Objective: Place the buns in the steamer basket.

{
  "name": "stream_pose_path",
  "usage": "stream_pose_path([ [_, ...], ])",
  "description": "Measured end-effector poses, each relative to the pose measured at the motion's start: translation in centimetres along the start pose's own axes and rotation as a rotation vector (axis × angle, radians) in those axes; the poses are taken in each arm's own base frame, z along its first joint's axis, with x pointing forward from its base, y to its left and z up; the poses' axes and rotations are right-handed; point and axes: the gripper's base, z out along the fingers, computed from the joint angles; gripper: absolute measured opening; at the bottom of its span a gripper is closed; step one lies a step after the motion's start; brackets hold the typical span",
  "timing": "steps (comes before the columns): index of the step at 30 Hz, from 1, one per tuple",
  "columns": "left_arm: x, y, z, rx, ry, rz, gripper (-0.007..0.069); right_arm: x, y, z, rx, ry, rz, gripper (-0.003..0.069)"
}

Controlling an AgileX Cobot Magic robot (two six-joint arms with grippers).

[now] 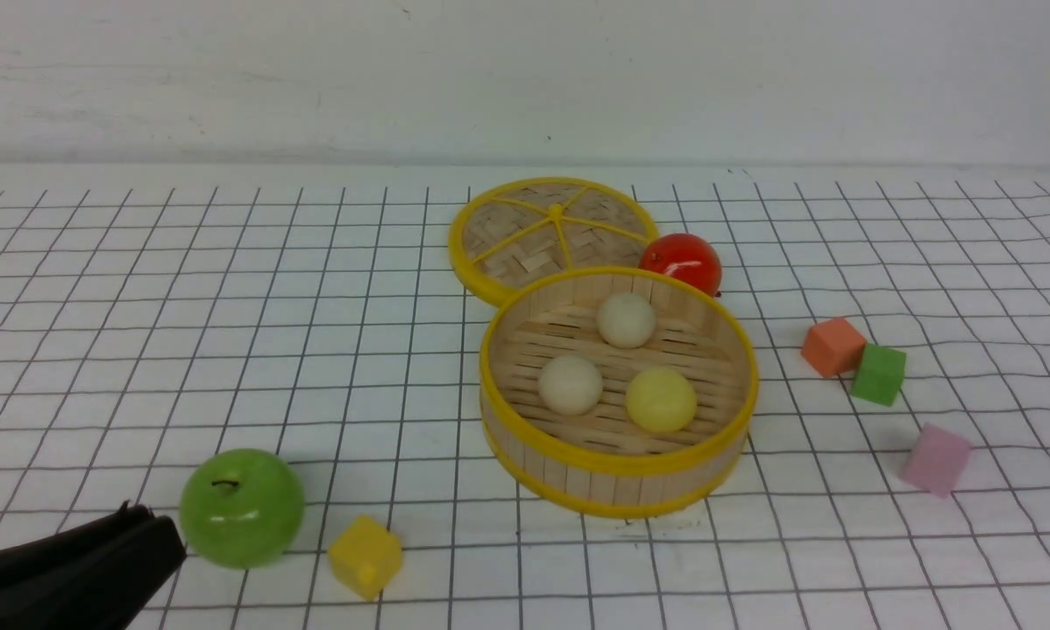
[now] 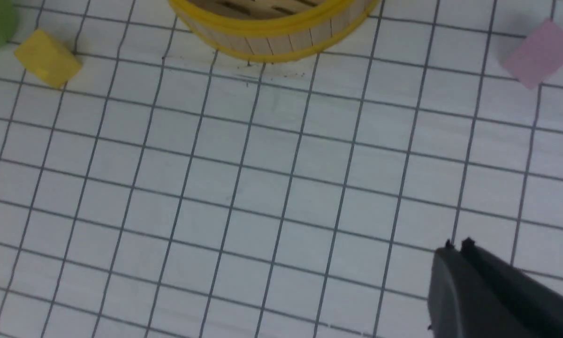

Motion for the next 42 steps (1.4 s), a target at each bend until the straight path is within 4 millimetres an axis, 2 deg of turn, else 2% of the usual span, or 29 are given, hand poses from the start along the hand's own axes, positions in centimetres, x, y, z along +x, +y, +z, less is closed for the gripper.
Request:
stream_pose_path([
  [6, 0.0, 0.0, 0.0, 0.000, 0.000, 0.000, 0.0123, 2.8, -0.9, -2.5, 0.027, -0.123, -0.033, -0.0020],
  [9, 0.0, 0.0, 0.0, 0.000, 0.000, 0.000, 0.0126, 6.9, -2.3, -1.8, 0.074, -0.326, -0.037, -0.0020],
  [12, 0.0, 0.0, 0.0, 0.000, 0.001, 0.000, 0.0128, 10.5, -3.3, 0.8, 0.126, -0.505, -0.065, -0.0020],
  [14, 0.0, 0.0, 0.0, 0.000, 0.001, 0.000, 0.0128, 11.8, -3.7, 2.0, 0.141, -0.550, -0.070, -0.0020],
  [15, 0.0, 0.0, 0.0, 0.000, 0.001, 0.000, 0.0130, 14.2, -4.4, 4.7, 0.159, -0.589, -0.059, -0.0020],
  [16, 0.0, 0.0, 0.0, 0.000, 0.001, 0.000, 0.0130, 14.3, -4.4, 4.6, 0.158, -0.607, -0.060, -0.0020],
  [17, 0.0, 0.0, 0.0, 0.000, 0.001, 0.000, 0.0132, 16.2, -5.0, 6.9, 0.162, -0.627, -0.042, -0.0020],
  [18, 0.0, 0.0, 0.0, 0.000, 0.001, 0.000, 0.0132, 16.3, -5.0, 7.1, 0.163, -0.637, -0.037, -0.0020],
  [19, 0.0, 0.0, 0.0, 0.000, 0.001, 0.000, 0.0134, 17.6, -5.5, 8.9, 0.162, -0.642, -0.010, -0.0020],
  [21, 0.0, 0.0, 0.0, 0.000, 0.001, 0.000, 0.0136, 18.7, -6.0, 10.8, 0.153, -0.647, 0.039, -0.0020],
  [25, 0.0, 0.0, 0.0, 0.000, 0.002, 0.000, 0.0137, 18.9, -6.1, 11.1, 0.137, -0.654, 0.098, -0.0020],
  [42, 0.2, 0.0, 0.0, -0.003, 0.021, 0.000, 0.0147, 18.9, -6.1, 11.1, 0.134, -0.657, 0.112, -0.0009],
])
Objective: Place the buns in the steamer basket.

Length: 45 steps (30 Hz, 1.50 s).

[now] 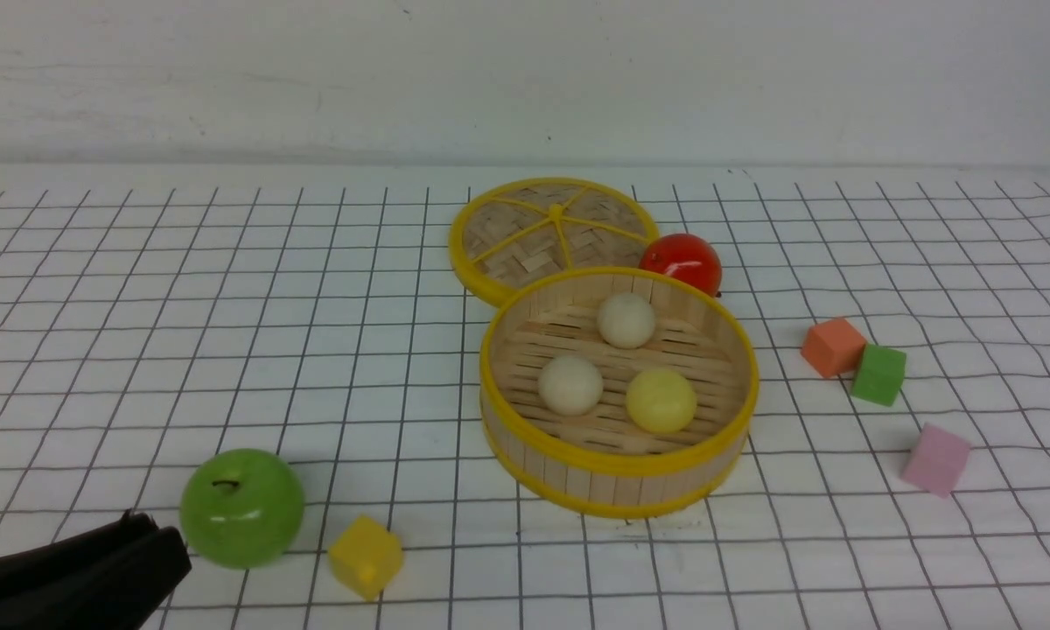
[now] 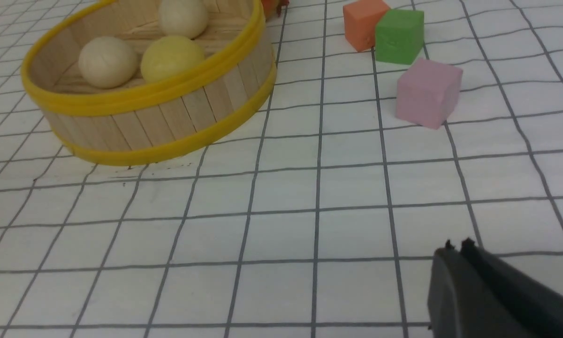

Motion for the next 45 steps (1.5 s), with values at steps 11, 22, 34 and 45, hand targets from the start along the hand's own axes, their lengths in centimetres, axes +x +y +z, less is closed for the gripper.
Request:
stream_pose_path([
  [11, 0.0, 0.0, 0.0, 0.000, -0.002, 0.001, 0.0150, 0.0, 0.0, 0.0, 0.000, -0.001, 0.000, 0.0002],
  [22, 1.5, 2.4, -2.7, -0.250, -0.231, -0.002, 0.0010, 0.0, 0.0, 0.0, 0.000, -0.004, 0.000, 0.0014],
  [34, 9.2, 5.1, -3.2, -0.506, 0.079, -0.112, -0.0013, 0.0, 0.0, 0.0, 0.000, -0.005, 0.001, 0.0026],
  [45, 9.2, 5.1, -3.2, -0.505, 0.079, -0.112, -0.0013, 0.0, 0.0, 0.0, 0.000, -0.006, 0.001, 0.0046],
])
